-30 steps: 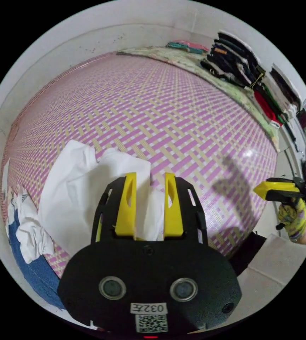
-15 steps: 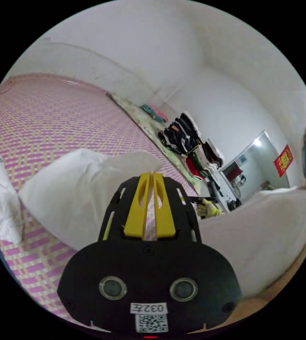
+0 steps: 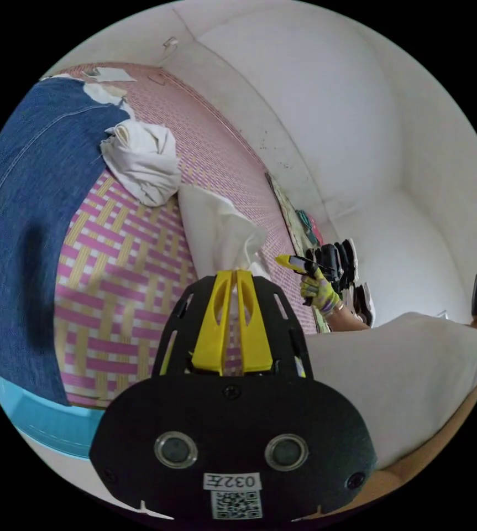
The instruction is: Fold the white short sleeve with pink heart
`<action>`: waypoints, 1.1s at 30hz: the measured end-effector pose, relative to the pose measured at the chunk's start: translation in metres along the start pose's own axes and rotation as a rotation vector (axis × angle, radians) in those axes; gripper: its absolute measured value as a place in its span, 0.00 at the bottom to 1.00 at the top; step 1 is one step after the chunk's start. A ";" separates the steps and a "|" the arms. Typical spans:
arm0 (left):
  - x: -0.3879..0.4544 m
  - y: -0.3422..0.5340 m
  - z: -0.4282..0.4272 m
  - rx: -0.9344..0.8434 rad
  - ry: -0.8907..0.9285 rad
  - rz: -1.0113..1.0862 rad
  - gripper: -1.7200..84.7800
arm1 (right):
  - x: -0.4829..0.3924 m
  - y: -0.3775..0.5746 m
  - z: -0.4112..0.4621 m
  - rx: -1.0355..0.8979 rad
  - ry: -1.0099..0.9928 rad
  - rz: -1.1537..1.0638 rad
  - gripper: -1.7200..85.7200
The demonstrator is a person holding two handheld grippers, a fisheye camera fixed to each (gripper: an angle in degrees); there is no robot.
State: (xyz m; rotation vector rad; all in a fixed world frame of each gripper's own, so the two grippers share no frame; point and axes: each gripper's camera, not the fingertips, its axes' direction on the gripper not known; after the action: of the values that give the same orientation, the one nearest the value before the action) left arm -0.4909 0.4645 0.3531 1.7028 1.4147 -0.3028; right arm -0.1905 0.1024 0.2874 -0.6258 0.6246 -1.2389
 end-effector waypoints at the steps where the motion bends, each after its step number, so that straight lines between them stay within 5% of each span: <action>1: -0.003 0.005 -0.005 0.017 0.005 -0.005 0.01 | 0.011 -0.018 0.013 -0.036 -0.049 0.037 0.10; 9: 0.002 0.011 -0.025 0.007 -0.014 0.041 0.01 | 0.054 -0.078 0.064 -0.132 -0.248 0.228 0.08; 17: 0.080 -0.051 -0.102 0.133 -0.026 0.283 0.01 | 0.033 -0.080 -0.071 0.192 -0.549 0.125 0.01; 25: 0.373 -0.102 -0.205 0.519 -0.151 0.919 0.01 | -0.220 0.027 -0.383 0.724 -0.016 -0.630 0.01; 33: 0.517 -0.037 -0.243 0.688 -0.108 1.191 0.01 | -0.361 0.192 -0.497 0.999 0.385 -0.867 0.01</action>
State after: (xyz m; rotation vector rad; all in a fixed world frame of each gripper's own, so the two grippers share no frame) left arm -0.4379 0.9909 0.1342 2.7000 0.0062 -0.1889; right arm -0.5027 0.4478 -0.1572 0.2549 -0.0624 -2.2710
